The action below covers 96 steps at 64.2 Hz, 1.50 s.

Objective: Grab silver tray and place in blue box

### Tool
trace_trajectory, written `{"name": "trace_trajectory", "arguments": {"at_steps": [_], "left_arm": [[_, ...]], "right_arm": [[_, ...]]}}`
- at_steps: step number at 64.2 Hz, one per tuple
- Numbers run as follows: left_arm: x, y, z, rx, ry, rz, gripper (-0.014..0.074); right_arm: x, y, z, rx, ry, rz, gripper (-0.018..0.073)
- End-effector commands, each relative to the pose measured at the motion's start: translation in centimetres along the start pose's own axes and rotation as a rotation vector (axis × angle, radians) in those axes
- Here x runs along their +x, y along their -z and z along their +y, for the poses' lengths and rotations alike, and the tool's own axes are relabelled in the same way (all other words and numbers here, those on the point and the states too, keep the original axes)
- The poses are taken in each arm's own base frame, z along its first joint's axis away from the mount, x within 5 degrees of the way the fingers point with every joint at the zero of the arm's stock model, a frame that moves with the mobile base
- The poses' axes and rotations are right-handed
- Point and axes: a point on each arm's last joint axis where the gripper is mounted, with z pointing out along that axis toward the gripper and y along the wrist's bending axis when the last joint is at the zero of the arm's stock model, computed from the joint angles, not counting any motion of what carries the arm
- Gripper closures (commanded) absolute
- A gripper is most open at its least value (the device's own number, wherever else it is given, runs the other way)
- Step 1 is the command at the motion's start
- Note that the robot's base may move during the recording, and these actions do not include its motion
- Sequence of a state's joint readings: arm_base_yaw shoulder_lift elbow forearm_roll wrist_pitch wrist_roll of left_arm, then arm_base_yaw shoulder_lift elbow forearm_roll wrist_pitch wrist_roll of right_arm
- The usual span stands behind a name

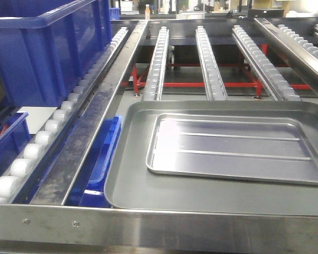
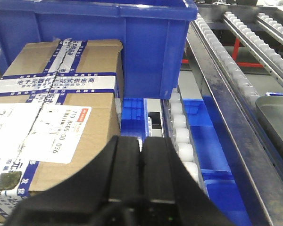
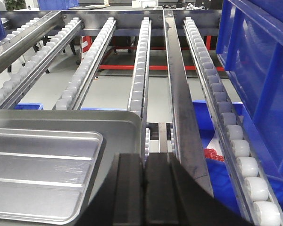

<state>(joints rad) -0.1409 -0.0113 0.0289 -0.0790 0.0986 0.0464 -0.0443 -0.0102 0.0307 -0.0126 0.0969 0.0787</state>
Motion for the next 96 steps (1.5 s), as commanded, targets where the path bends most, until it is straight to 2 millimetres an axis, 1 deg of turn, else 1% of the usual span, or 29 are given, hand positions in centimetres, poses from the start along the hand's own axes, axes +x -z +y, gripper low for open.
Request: {"name": "trace_trajectory", "arguments": {"at_steps": [1, 36, 45, 49, 54, 58, 61, 63, 66, 71, 75, 77, 80, 82, 85, 88, 92, 96], "left_arm": [[-0.9, 0.2, 0.0, 0.001, 0.011, -0.104, 0.0701], [-0.9, 0.2, 0.0, 0.001, 0.011, -0.104, 0.0701], [-1.0, 0.2, 0.0, 0.000, 0.011, -0.108, 0.0701], [-1.4, 0.3, 0.0, 0.000, 0.034, -0.148, 0.0701], [-3.0, 0.6, 0.1, -0.004, 0.045, -0.253, 0.0701], [-4.9, 1.0, -0.1, -0.003, -0.005, -0.287, 0.0701], [-6.9, 1.4, -0.2, -0.006, -0.085, -0.295, 0.0701], [-8.4, 1.7, -0.2, -0.009, -0.114, -0.306, 0.0701], [-10.3, 1.9, -0.3, -0.016, -0.148, -0.300, 0.0701], [-13.8, 1.8, -0.3, -0.022, -0.154, -0.271, 0.0698], [-15.8, 1.1, -0.4, -0.020, -0.138, -0.222, 0.0689], [-16.5, 0.6, -0.4, -0.015, -0.120, -0.201, 0.0675], [-17.7, -0.4, -0.5, -0.003, -0.078, -0.160, 0.0622], [-18.1, -1.2, -0.6, 0.004, -0.057, -0.132, 0.0584], [-18.8, -2.2, -0.7, 0.012, -0.031, -0.097, 0.0490], [-19.0, -3.4, -0.7, 0.016, -0.026, -0.055, 0.0409], [-18.8, -5.2, -1.3, 0.061, -0.027, 0.003, 0.0272], [-18.4, -6.6, -2.1, 0.121, -0.029, 0.058, 0.0224]], "right_arm": [[-0.8, 0.2, 0.0, -0.003, 0.003, -0.108, 0.0503], [-0.8, 0.2, 0.0, -0.003, 0.003, -0.108, 0.0503], [-1.2, 0.2, 0.1, -0.006, 0.003, -0.151, 0.0503], [-1.7, 0.3, 0.1, -0.010, 0.003, -0.205, 0.0503], [-3.4, 0.7, 0.2, -0.017, 0.003, -0.303, 0.0503], [-5.5, 1.3, 0.4, -0.020, 0.003, -0.352, 0.0503], [-7.4, 2.0, 0.5, -0.022, 0.003, -0.387, 0.0503], [-8.4, 2.2, 0.6, -0.023, 0.003, -0.396, 0.0503], [-10.4, 2.7, 0.7, -0.023, 0.003, -0.412, 0.0503], [-12.8, 2.5, 0.8, -0.021, 0.003, -0.370, 0.0498], [-14.5, 2.0, 0.9, -0.018, 0.003, -0.335, 0.0496], [-14.9, 1.6, 1.0, -0.016, 0.003, -0.310, 0.0480], [-15.6, 0.7, 1.0, -0.013, 0.003, -0.257, 0.0435], [-15.9, 0.1, 1.0, -0.013, 0.002, -0.220, 0.0387], [-16.1, -0.7, 1.1, -0.009, 0.002, -0.162, 0.0308], [-16.3, -1.6, 1.1, -0.004, 0.002, -0.106, 0.0228], [-16.2, -2.7, 1.1, 0.002, 0.001, -0.011, 0.0120], [-15.9, -3.8, 1.0, 0.009, 0.001, 0.080, 0.0073]]}}
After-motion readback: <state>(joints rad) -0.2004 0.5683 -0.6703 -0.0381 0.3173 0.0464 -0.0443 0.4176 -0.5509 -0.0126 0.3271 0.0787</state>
